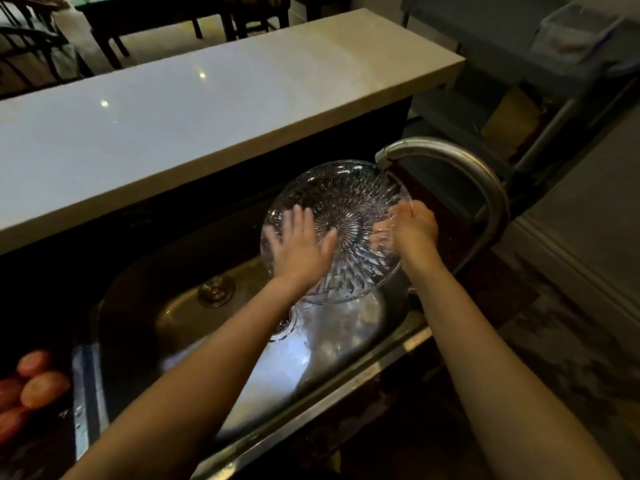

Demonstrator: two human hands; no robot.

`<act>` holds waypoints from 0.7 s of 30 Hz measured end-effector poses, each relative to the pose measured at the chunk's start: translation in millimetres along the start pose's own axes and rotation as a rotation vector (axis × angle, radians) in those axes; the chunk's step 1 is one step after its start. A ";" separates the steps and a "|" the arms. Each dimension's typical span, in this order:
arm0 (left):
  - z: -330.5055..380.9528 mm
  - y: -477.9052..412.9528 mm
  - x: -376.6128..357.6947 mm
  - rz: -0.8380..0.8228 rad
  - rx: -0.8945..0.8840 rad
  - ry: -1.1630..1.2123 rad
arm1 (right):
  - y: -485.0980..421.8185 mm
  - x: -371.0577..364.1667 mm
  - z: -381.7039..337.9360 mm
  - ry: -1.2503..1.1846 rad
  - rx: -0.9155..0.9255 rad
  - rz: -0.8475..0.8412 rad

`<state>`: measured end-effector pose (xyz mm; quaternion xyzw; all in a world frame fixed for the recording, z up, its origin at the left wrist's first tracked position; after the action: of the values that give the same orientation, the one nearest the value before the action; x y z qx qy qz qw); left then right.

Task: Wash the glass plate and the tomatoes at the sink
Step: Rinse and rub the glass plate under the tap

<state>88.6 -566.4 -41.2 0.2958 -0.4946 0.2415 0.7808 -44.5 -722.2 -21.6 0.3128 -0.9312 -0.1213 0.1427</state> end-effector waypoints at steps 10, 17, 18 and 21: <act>77.7 -33.3 20.2 0.007 -0.366 -0.045 | 15.3 20.4 9.4 -0.120 -0.009 0.068; 97.9 7.9 -13.7 -0.038 -0.489 -0.102 | 18.5 12.9 14.0 -0.123 0.005 0.101; 109.0 11.3 -15.3 -0.038 -0.544 -0.117 | 19.4 11.1 13.4 -0.144 -0.002 0.105; 90.4 -6.9 0.8 -0.013 -0.489 -0.107 | 18.7 12.7 8.9 -0.141 0.021 0.117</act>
<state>36.6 -634.5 -11.7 0.1136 -0.5771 0.0937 0.8033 -67.5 -714.3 -21.6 0.2501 -0.9568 -0.1249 0.0801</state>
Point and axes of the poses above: each hand's wrist, its own y-axis away from the middle knuckle, its own x-axis out of the back of the hand, z = x × y, the point moved 10 cm from there along -y, towards the middle knuckle, and after that the axes turned 12 degrees about -z, right-handed, at the moved point
